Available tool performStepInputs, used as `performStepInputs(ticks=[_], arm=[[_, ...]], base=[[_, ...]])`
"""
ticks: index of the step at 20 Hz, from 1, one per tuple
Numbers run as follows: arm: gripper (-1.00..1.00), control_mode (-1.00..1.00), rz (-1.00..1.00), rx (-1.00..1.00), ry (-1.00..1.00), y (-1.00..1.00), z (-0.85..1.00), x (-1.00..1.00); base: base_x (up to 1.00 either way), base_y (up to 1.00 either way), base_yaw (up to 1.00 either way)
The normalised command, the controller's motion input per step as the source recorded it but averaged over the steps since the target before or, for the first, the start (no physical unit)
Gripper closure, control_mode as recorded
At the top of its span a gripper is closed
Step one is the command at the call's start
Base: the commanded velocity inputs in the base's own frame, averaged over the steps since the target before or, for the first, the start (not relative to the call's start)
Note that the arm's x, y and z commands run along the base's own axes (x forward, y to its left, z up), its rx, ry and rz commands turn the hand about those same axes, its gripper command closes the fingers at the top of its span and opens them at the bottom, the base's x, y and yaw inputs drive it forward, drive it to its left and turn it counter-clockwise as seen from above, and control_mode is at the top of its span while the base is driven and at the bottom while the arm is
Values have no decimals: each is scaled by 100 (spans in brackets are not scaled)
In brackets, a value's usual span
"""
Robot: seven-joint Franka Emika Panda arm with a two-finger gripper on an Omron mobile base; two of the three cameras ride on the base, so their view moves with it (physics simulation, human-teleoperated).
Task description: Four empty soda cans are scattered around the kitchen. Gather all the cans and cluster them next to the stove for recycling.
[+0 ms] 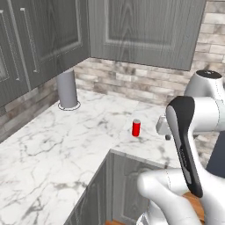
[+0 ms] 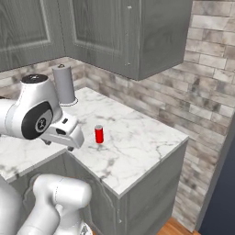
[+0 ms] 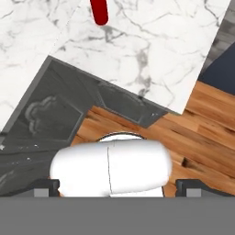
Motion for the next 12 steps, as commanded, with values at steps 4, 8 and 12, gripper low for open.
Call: performStepInputs(ticks=[4,8,12], arm=[[-100,-100,0,0,7,21,0,60],[-100,-100,0,0,3,0,-10,51],[-100,-100,0,0,0,0,-33,40]], base=[[0,0,0],[0,0,0],[0,0,0]])
